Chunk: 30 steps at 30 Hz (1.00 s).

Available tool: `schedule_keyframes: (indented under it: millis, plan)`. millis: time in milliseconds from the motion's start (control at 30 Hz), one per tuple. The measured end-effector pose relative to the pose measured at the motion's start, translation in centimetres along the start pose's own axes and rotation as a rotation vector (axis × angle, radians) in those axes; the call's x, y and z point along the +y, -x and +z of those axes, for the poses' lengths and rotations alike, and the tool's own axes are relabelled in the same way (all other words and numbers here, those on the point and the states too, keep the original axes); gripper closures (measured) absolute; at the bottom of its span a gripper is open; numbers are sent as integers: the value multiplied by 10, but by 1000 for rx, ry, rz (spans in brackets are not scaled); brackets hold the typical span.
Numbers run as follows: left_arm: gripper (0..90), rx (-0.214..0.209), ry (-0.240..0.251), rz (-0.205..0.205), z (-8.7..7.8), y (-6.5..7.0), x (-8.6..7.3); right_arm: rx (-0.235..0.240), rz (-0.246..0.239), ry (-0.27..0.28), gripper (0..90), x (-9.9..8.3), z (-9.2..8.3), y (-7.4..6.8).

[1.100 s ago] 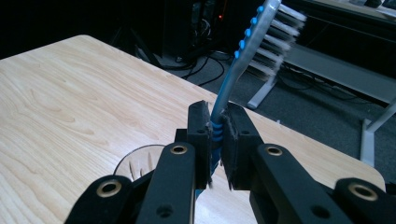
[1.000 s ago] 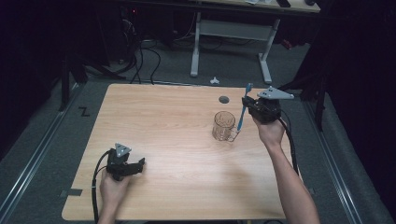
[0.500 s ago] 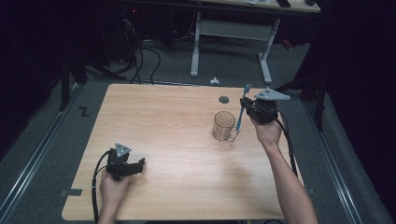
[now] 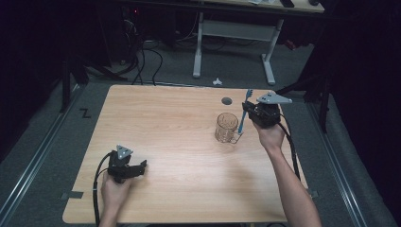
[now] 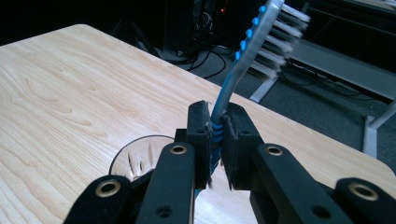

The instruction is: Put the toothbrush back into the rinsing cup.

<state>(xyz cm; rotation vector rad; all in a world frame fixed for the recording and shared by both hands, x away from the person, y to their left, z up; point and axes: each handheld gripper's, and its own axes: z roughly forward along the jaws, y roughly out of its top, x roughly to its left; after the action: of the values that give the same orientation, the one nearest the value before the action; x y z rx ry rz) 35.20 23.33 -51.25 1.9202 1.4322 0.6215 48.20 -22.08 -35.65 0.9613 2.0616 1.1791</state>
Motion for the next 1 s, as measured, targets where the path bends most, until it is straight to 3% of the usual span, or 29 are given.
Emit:
schedule_keyframes:
  millis: [1000]
  plan:
    - [188, -1, 1, 0, 0, 0, 0, 11, -36, -62, 820, -9, -6, -3]
